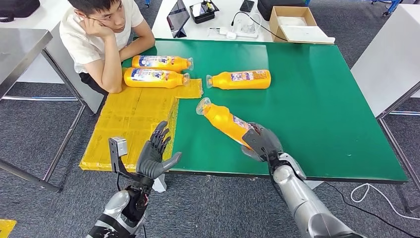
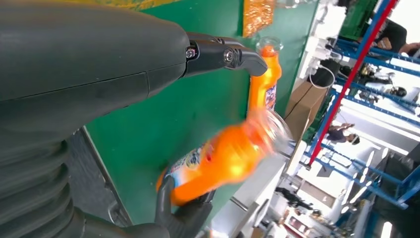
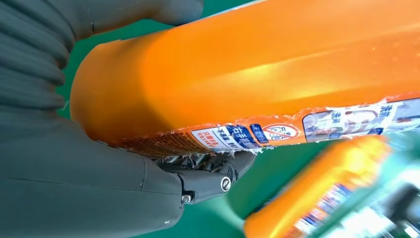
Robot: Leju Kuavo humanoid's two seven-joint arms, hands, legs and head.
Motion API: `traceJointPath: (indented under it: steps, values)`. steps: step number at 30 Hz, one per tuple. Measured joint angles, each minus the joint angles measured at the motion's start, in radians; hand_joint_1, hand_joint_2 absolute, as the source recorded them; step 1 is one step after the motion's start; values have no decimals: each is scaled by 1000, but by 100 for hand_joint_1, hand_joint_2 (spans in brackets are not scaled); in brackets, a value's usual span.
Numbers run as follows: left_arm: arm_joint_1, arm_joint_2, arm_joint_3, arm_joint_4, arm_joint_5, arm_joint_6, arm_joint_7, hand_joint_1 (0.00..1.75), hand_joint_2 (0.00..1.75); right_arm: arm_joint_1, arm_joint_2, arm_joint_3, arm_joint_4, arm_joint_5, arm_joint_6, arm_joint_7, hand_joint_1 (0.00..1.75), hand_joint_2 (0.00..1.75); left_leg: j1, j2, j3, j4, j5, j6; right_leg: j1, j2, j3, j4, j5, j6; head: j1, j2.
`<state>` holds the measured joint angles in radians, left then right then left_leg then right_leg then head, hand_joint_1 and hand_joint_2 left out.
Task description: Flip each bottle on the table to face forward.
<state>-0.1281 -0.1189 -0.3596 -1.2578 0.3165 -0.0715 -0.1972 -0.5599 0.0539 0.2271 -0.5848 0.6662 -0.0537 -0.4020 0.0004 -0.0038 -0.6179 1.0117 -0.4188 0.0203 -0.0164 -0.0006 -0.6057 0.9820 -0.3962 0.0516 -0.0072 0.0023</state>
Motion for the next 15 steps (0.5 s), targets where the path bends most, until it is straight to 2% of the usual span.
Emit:
traceJointPath:
  steps: [5,10,15]
  values:
    - [17,1,-15,-15,104,-28,18,0,175,104,36,28,-230,-211,-6,-12,175,175,0,-1,-5,0,0,0,0,0,-4,0,0,0,0,0]
    - [17,11,-52,-16,182,-126,42,0,175,150,63,144,-374,-260,38,-26,175,175,0,0,-6,0,0,0,0,0,-7,0,0,0,0,0]
    - [11,20,-81,-16,170,-135,40,0,175,172,87,260,-396,-264,52,-54,175,175,0,-1,-6,0,0,0,0,0,-7,0,-1,0,0,0]
